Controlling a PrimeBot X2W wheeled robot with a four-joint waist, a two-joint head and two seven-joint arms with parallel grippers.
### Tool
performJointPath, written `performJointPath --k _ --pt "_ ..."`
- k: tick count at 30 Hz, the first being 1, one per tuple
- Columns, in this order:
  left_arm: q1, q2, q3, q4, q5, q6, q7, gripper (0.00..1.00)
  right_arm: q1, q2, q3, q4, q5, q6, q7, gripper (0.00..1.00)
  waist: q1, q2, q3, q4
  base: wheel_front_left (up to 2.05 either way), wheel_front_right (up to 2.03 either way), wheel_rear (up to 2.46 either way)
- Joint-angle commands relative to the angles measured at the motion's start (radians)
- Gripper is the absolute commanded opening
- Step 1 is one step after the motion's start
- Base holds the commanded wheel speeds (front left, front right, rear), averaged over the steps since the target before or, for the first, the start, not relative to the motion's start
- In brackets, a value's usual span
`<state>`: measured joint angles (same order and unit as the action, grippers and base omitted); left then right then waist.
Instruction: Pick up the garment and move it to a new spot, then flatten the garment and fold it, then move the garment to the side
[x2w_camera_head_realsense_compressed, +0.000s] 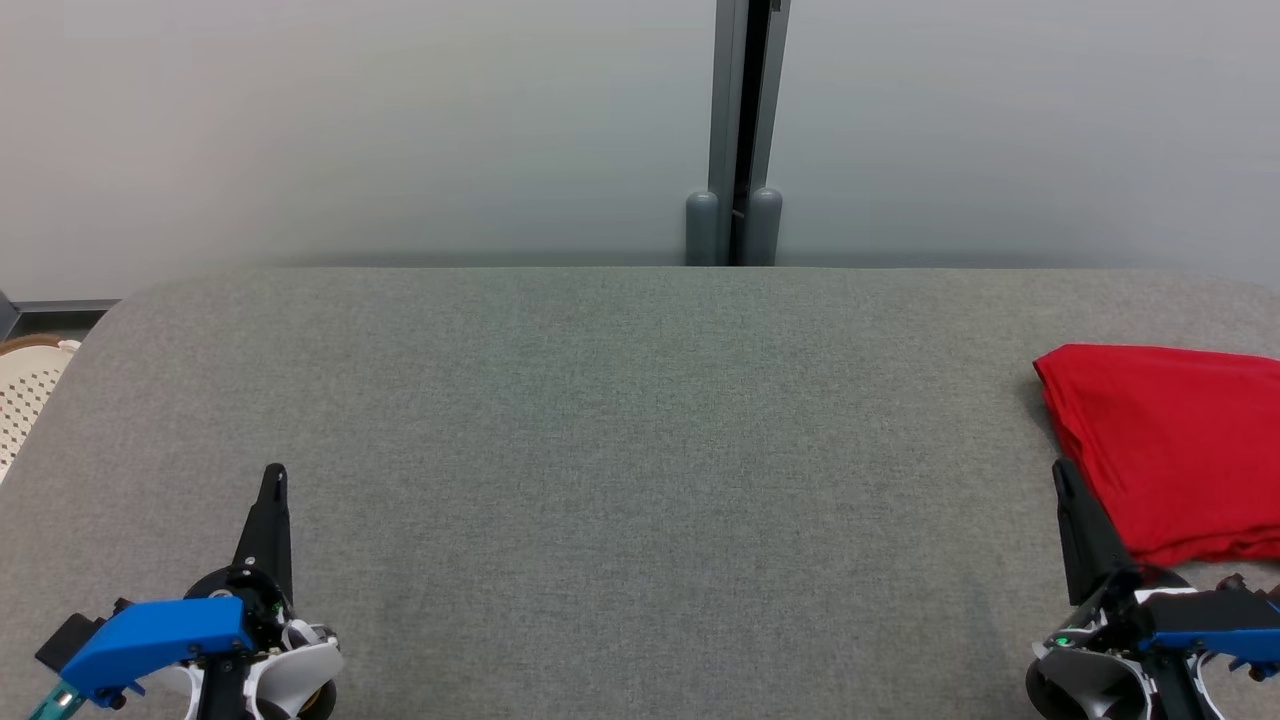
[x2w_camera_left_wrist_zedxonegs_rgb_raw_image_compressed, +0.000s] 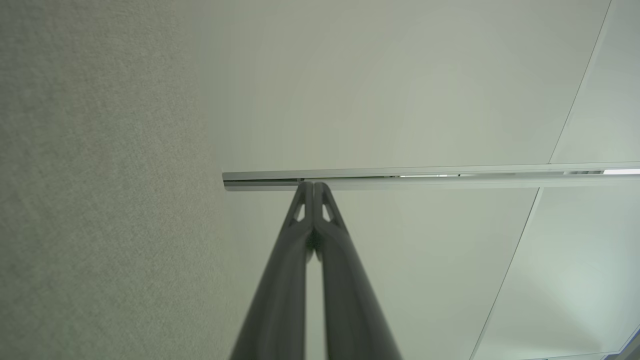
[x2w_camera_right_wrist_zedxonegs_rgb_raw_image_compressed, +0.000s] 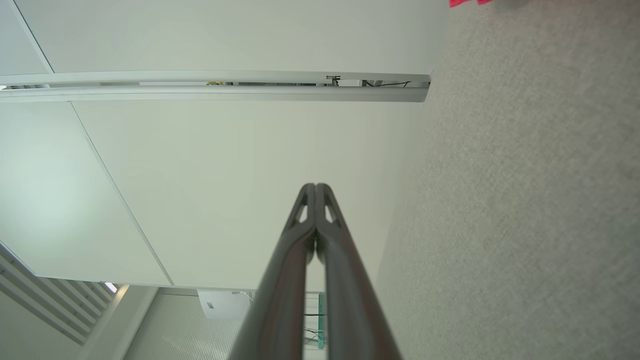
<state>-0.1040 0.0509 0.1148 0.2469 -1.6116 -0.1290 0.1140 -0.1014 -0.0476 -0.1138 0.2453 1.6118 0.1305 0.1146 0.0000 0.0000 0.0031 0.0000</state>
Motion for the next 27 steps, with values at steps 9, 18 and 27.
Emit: performJointPath --k 9,18,27 --pt "-0.011 -0.002 0.002 -0.004 -0.002 -0.004 0.004 0.0 -0.014 -0.005 -0.002 -0.003 0.002 0.0 0.003 0.0 0.0 0.0 0.0 0.0 0.0 0.0 0.0" --pt "-0.011 -0.002 0.002 -0.004 -0.002 -0.004 0.004 0.0 -0.014 -0.005 -0.002 -0.003 0.002 0.0 0.003 0.0 0.0 0.0 0.0 0.0 0.0 0.0 0.0" --pt "-0.011 -0.002 0.002 -0.004 -0.002 -0.004 0.004 0.0 -0.013 -0.005 -0.002 -0.003 0.002 0.0 0.003 0.0 0.0 0.0 0.0 0.0 0.0 0.0 0.0"
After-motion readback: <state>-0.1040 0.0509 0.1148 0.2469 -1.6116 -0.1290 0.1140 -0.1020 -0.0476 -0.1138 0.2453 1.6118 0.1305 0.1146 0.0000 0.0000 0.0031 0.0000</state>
